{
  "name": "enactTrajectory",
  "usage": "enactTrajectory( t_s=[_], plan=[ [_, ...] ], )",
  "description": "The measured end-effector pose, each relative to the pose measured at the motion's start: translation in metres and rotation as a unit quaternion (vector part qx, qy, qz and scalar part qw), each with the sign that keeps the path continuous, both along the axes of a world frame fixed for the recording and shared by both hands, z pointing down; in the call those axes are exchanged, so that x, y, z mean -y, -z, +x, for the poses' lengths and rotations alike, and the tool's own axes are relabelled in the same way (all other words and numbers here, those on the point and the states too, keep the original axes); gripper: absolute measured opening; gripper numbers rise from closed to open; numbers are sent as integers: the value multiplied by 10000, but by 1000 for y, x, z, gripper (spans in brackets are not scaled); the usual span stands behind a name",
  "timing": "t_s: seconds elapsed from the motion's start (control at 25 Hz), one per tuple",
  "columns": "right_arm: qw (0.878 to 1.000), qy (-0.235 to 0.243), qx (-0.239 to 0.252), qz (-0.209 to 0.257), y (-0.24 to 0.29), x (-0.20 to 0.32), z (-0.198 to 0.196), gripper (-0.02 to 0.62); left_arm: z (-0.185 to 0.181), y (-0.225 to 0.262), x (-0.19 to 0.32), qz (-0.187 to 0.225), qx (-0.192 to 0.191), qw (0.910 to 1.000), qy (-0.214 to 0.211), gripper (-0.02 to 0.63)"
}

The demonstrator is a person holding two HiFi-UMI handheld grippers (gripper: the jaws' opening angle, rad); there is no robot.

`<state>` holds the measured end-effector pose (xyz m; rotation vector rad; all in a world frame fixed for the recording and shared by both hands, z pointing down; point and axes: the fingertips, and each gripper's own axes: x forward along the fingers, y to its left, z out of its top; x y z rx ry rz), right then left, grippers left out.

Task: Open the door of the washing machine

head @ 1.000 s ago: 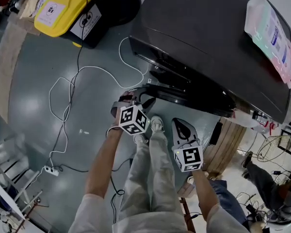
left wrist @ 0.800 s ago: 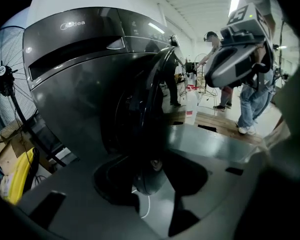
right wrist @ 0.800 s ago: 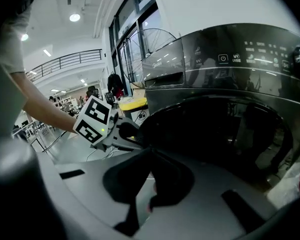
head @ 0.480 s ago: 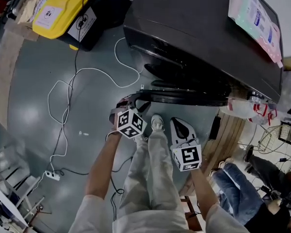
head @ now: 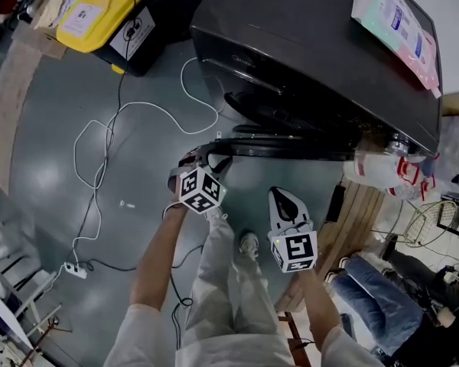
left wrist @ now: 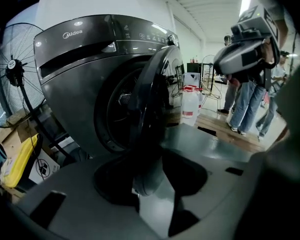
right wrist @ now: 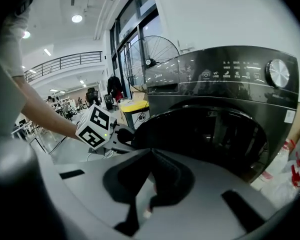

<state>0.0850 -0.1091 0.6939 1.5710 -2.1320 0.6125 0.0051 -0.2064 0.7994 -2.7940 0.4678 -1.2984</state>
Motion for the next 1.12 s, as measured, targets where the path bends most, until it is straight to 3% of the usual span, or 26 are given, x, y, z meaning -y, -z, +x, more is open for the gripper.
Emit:
enactTrajectory(
  t_s=[0.88, 1.12],
  plan=[
    [9994, 337, 18, 103, 12, -107, 20, -2, -10, 3, -108, -181, -107, 9944, 1037, 150],
    [9998, 222, 12, 14, 18, -138, 22, -2, -10, 4, -138, -215, -61, 9928, 1175, 140]
  ],
)
